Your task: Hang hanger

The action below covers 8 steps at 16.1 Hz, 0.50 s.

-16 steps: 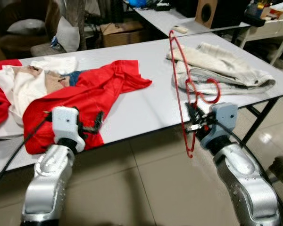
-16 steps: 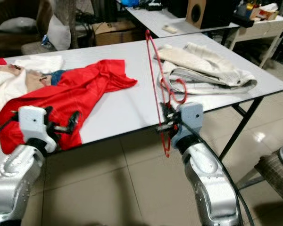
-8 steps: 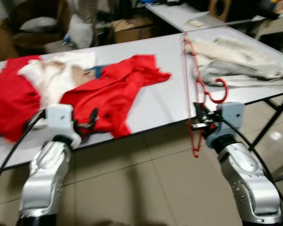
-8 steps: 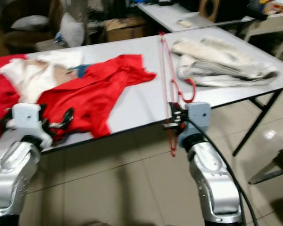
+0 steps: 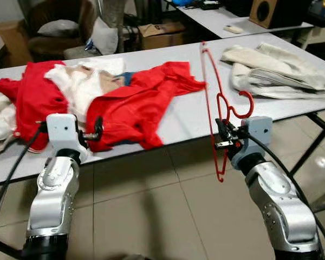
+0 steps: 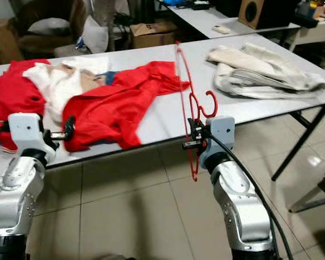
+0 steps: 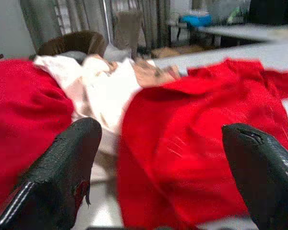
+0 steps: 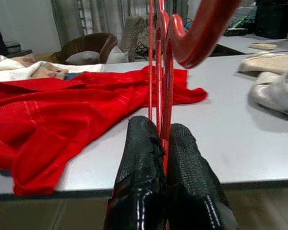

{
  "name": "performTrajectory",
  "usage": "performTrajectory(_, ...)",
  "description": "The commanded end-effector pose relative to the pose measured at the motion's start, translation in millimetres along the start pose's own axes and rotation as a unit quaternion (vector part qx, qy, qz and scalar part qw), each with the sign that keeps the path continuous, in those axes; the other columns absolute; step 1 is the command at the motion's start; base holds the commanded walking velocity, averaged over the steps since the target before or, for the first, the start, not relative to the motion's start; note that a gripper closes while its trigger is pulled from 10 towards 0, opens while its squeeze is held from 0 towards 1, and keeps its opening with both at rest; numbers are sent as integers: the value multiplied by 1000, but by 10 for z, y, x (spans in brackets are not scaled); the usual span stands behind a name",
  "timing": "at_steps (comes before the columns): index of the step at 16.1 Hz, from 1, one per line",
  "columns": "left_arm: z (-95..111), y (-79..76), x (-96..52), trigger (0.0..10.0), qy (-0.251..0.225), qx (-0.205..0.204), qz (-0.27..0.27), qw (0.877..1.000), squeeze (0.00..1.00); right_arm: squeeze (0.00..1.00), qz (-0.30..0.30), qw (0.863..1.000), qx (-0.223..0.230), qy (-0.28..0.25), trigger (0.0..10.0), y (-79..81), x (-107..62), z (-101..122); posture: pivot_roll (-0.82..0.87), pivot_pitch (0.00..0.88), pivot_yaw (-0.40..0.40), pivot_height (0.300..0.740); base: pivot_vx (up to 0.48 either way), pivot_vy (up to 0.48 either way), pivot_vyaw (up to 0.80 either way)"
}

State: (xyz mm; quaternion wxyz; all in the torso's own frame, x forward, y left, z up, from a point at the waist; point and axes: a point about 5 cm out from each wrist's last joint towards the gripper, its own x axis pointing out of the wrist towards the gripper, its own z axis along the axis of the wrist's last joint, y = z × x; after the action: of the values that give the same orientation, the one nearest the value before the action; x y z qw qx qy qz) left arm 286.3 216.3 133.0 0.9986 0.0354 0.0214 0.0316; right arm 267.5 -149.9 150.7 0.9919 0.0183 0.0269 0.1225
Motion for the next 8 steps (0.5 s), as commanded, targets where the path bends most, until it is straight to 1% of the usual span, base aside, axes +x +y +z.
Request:
performTrajectory(1,-11,48,47,10000,9,19,7,1000,0,0,3,1000,1,1,10000,3,-7,14,-75,0,86,740,0,0,0)
performTrajectory(2,-92,51,86,10000,34,16,-4,999,0,0,-3,1000,10,10,10000,-36,-37,-33,-76,0,95,740,0,0,0)
performTrajectory(3,-170,37,129,10000,60,-12,-22,998,0,0,-5,1000,25,12,10000,-51,-49,-54,-82,0,103,740,0,0,0)
performTrajectory(5,-206,101,176,10000,64,-29,-4,998,0,0,-4,1000,26,12,10000,-43,-34,-46,-84,0,96,740,0,0,0)
performTrajectory(6,-208,142,200,10000,60,-45,6,997,0,0,-1,999,32,10,10000,-29,-28,-33,-85,0,95,740,0,0,0)
performTrajectory(7,-179,240,252,10000,37,-132,25,990,0,0,21,999,37,9,10000,15,-33,-17,-88,0,104,740,0,0,0)
performTrajectory(8,-166,273,274,10000,24,-182,26,983,0,0,27,999,36,10,10000,21,-42,-22,-94,0,110,740,0,0,0)
